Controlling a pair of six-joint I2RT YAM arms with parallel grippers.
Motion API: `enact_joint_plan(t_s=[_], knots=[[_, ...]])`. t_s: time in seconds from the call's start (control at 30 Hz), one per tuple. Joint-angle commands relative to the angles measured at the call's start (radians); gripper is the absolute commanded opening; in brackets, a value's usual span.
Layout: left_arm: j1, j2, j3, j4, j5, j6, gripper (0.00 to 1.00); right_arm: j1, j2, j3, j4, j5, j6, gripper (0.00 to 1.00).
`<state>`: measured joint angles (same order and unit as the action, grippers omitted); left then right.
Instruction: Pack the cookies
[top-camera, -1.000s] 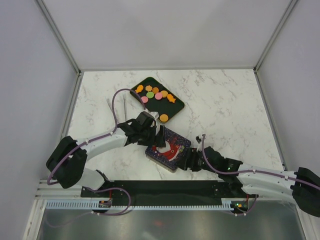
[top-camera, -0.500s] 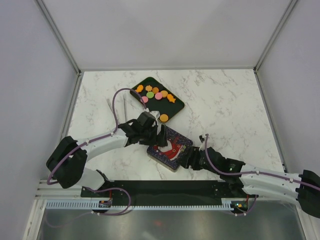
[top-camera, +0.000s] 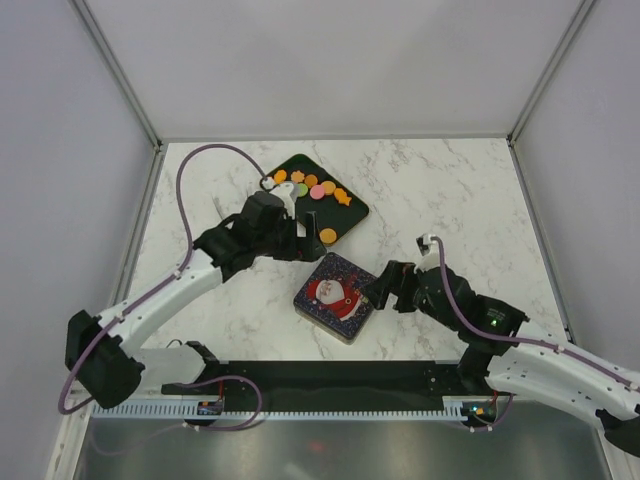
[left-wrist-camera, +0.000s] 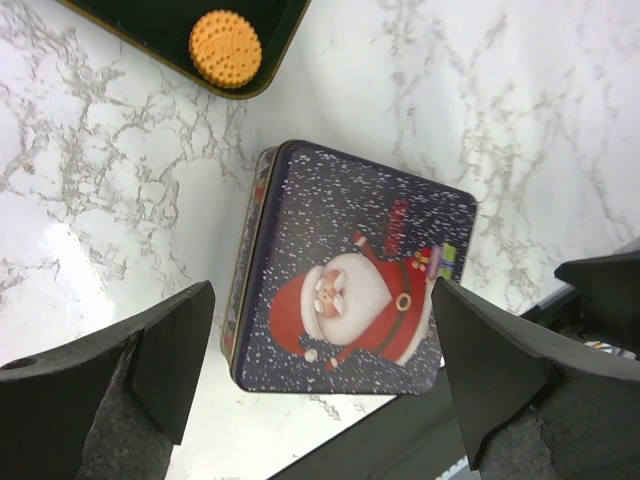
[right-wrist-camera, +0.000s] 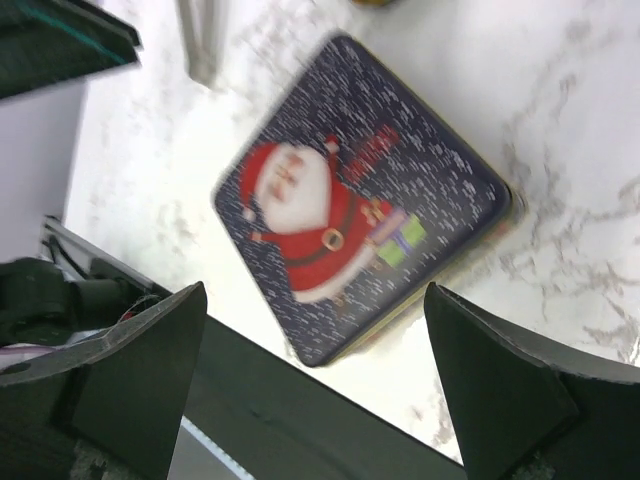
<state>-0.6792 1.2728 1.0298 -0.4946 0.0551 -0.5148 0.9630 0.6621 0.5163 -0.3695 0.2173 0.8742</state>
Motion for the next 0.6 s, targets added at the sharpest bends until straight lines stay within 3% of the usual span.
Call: enact_joint_plan(t_s=[0.0, 0.3, 0.57], knots=[[0.0, -0.125, 0.035, -0.074, -0.02, 0.064, 0.98, -0.001, -0.003, 0.172, -0.101, 0.077, -0.101, 0.98], [-0.002, -0.384, -0.06, -0.148, 0.0, 0.079, 0.98, -0.001, 0.034, 0.298, -0.171, 0.237, -0.182, 0.98], [-0.002, -0.464, -0.109, -0.168, 0.022, 0.084, 0.98, -0.003, 0.008, 0.28, -0.169, 0.271, -0.19, 0.98]])
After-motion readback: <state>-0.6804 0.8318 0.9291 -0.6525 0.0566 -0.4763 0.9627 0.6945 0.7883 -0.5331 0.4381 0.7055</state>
